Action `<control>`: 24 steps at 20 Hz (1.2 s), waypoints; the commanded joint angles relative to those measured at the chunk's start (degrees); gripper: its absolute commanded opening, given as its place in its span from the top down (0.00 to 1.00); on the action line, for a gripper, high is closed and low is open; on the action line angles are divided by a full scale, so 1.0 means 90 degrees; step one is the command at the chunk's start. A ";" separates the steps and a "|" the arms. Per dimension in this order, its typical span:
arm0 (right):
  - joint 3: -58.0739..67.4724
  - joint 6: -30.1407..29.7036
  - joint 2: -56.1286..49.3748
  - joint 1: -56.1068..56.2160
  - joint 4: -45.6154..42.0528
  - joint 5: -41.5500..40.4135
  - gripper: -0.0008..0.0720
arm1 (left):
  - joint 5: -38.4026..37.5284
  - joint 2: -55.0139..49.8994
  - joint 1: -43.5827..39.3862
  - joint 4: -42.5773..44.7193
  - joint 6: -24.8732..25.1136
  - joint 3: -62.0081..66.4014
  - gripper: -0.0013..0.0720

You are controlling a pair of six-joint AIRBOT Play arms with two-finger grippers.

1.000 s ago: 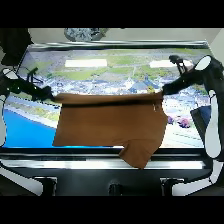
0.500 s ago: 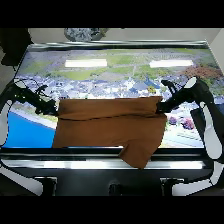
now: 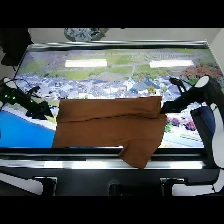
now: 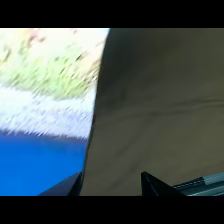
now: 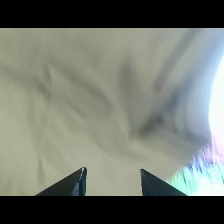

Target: Fold the shirts.

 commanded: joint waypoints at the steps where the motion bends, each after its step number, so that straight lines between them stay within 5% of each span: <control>1: -0.0403 -0.0238 0.0517 -0.0481 -0.0704 0.0814 0.41 | 0.0702 0.1171 0.0304 0.0340 -0.0029 -0.1593 0.36; 6: -0.1724 -0.0430 0.1161 -0.0542 -0.0493 0.0272 0.48 | 0.1865 0.2538 0.0440 0.0078 0.0634 -0.4653 0.36; 12: -0.2166 -0.0690 0.1173 -0.0542 -0.0478 0.0427 0.48 | 0.2506 0.2572 0.0437 -0.0342 0.0651 -0.5156 0.37; 17: -0.2788 -0.0760 0.1275 -0.0542 -0.0449 0.0228 0.47 | 0.2766 0.2572 0.0396 -0.0338 0.0600 -0.5158 0.47; 19: -0.3143 -0.0767 0.1547 -0.0542 -0.0444 0.0000 0.47 | 0.2766 0.2572 0.0367 -0.0335 0.0612 -0.5161 0.82; 24: -0.3619 -0.0835 0.2276 -0.0546 -0.0454 -0.0211 0.47 | 0.2747 0.2509 0.0328 -0.0335 0.0629 -0.5158 0.94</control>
